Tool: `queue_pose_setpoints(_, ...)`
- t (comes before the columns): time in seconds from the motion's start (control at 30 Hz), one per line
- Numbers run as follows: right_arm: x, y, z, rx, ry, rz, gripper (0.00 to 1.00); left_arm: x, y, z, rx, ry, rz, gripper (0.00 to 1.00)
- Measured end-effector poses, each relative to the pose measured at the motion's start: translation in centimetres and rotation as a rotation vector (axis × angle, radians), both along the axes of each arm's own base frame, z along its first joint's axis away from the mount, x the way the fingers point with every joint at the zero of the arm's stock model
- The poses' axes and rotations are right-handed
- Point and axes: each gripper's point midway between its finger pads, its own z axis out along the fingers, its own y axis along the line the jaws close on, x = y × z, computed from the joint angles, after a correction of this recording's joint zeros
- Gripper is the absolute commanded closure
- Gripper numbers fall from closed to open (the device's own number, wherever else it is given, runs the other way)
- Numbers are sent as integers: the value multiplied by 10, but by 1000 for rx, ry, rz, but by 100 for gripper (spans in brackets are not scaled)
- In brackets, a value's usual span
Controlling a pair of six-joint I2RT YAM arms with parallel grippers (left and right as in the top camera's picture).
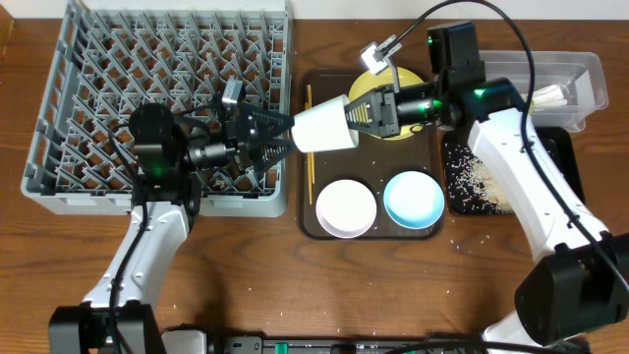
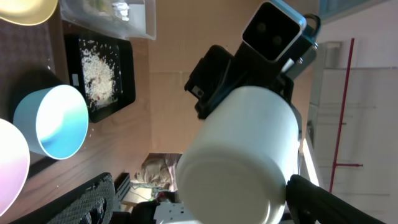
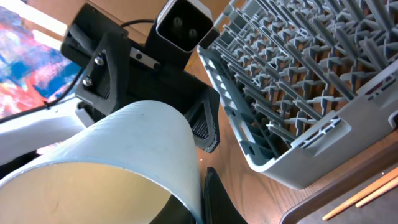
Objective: Sort waste into correct bins and load items into the dishwasher
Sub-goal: 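Lift the cup toward the left gripper and hand it over, then lower the white cup into the dish rack with the left gripper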
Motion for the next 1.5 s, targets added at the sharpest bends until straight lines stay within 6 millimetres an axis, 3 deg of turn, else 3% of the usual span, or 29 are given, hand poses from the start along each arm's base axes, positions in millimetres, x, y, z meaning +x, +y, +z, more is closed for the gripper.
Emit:
queue_pose_setpoints(0.27,-3,27,-8,-19,-22,19,99,5,2,0,-8,37,27,11)
queue_pose_setpoints(0.43,3,43,-24,-11,10,39,99,4,2,-1,-11,53,23,12)
queue_pose_setpoints(0.77,14,53,-33,25,19,51,99,1,0,-3,-12,66,-1,14)
queue_pose_setpoints(0.87,14,54,-36,29,39,59,99,1,0,-4,-12,74,-6,21)
queue_pose_setpoints(1.0,12,54,-38,39,63,73,99,2,1,-5,-14,84,-3,42)
queue_pose_setpoints(1.17,11,53,-39,51,82,87,99,2,2,-4,-15,83,-3,56)
queue_pose_setpoints(1.2,11,53,-39,52,83,88,96,2,2,-4,-15,83,-3,57)
queue_pose_setpoints(1.33,10,53,-41,45,90,86,67,2,1,-4,-15,82,-2,69)
queue_pose_setpoints(1.5,10,54,-43,38,99,82,49,1,0,0,-14,44,-8,74)
